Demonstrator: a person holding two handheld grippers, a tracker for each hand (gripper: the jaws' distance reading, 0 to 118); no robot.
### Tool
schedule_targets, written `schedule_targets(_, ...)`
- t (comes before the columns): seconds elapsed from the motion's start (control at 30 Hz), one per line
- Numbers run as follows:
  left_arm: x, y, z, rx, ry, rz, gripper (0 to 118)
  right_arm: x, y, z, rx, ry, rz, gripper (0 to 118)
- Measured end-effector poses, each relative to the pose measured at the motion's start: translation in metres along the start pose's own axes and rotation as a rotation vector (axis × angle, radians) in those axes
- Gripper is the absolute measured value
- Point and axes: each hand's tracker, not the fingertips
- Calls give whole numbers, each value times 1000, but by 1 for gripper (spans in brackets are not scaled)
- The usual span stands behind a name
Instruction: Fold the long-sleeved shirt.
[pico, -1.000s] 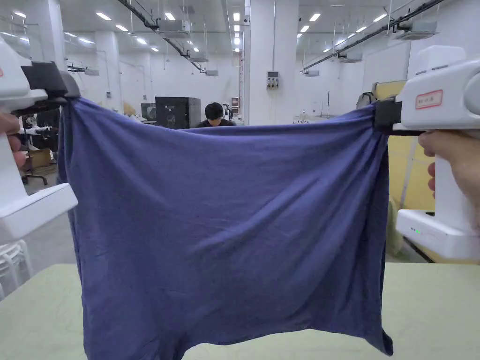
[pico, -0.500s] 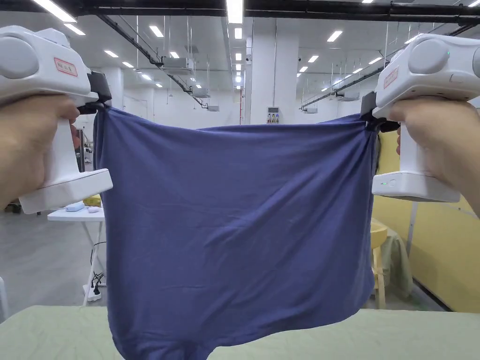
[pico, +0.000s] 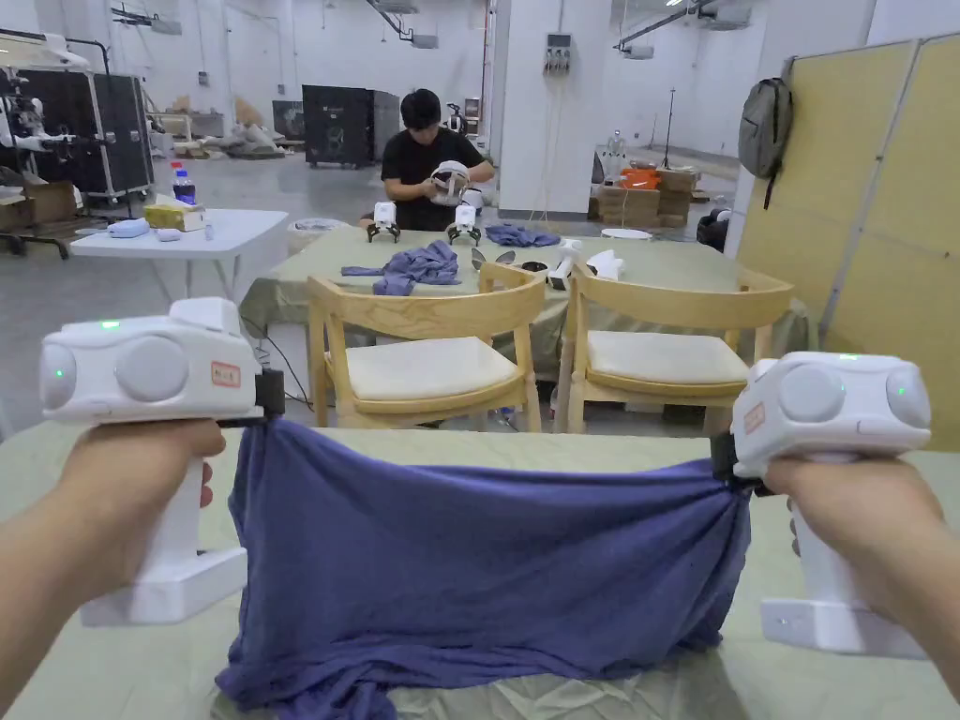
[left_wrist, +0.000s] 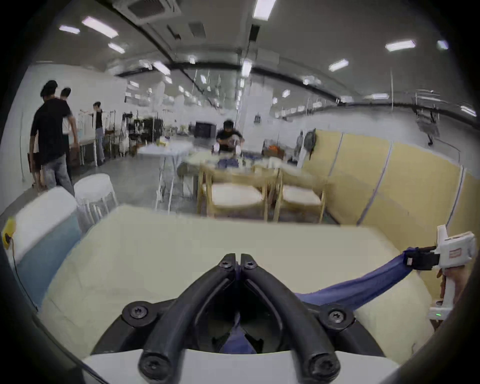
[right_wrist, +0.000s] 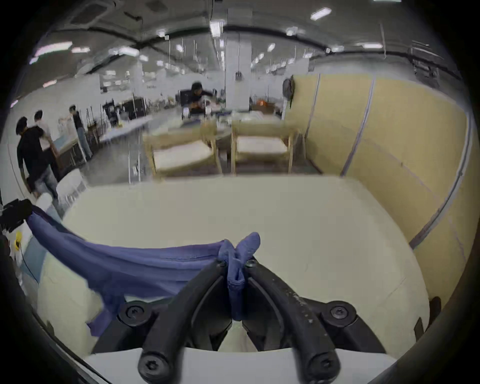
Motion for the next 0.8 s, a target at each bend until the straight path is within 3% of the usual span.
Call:
schedule_targets(0.13, -7, -83, -16, -157, 67, -15, 0, 7, -70, -42, -128, -6, 81, 8)
schedule_targets(0.27, -24, -136, 1, -233, 7, 8, 0, 28, -126, -36, -177, 60, 38, 8)
schedule_targets(0.43, -21, -187, 83, -310, -39, 18, 0, 49, -196, 30, -183, 121, 5, 8)
schedule_targets(0.5, -16, -205, 120, -360, -46, -53, 0, 56, -227, 60, -175, 139, 8, 8)
schedule_targets(0.8, -12, -268, 267, -452, -68, -32, 0, 80, -350, 167, -226, 161, 40, 8)
